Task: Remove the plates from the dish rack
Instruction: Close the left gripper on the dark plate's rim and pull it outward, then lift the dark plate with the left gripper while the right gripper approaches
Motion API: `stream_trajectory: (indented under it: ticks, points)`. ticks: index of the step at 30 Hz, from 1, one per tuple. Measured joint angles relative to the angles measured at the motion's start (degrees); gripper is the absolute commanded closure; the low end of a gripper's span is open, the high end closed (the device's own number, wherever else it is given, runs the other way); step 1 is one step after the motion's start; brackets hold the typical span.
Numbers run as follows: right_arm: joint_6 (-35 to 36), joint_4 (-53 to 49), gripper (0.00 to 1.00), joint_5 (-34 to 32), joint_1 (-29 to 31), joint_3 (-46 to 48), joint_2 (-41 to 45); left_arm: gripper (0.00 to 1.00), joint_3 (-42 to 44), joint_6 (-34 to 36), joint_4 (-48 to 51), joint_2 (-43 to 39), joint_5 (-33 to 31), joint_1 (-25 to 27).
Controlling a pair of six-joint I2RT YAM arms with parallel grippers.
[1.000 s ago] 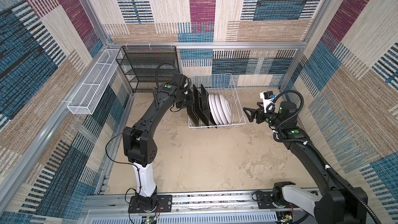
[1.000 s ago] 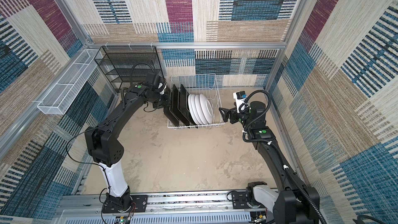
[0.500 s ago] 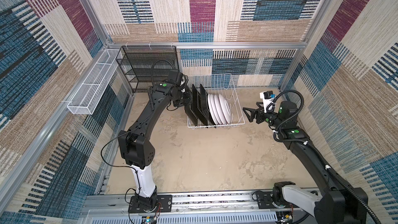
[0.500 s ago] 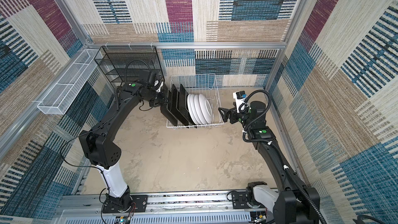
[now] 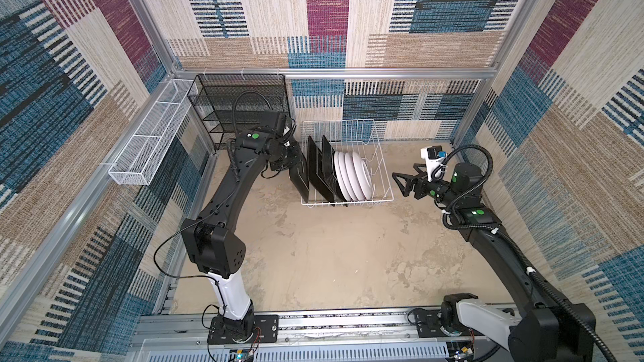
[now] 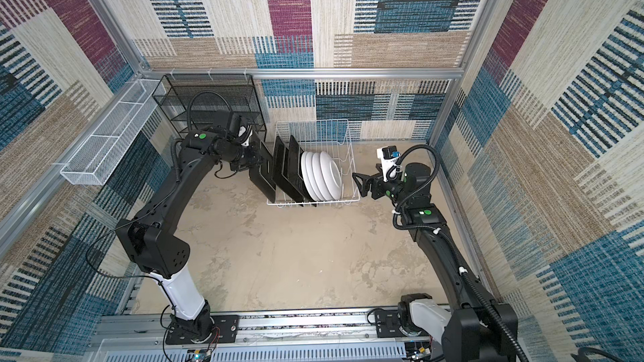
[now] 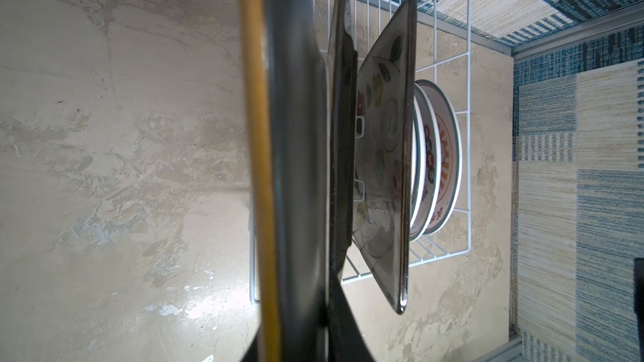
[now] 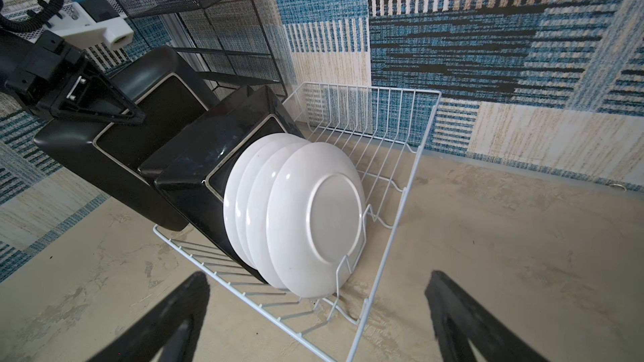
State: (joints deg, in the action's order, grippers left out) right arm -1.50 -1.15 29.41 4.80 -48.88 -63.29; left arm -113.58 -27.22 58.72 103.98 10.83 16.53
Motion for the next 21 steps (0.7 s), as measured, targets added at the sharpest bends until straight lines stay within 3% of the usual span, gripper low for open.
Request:
stream_trajectory:
  ticks: [15, 21]
  points:
    - [-1.7, 0.6, 0.01, 2.3, 0.0, -0.9, -0.6, 1.00, -2.6, 0.2, 1.4, -3.5, -1.6, -1.1]
    - [-2.8, 1.3, 0.01, 3.9, 0.0, -1.9, -1.0, 1.00, -5.3, 4.1, 2.1, -5.7, -3.3, -1.1]
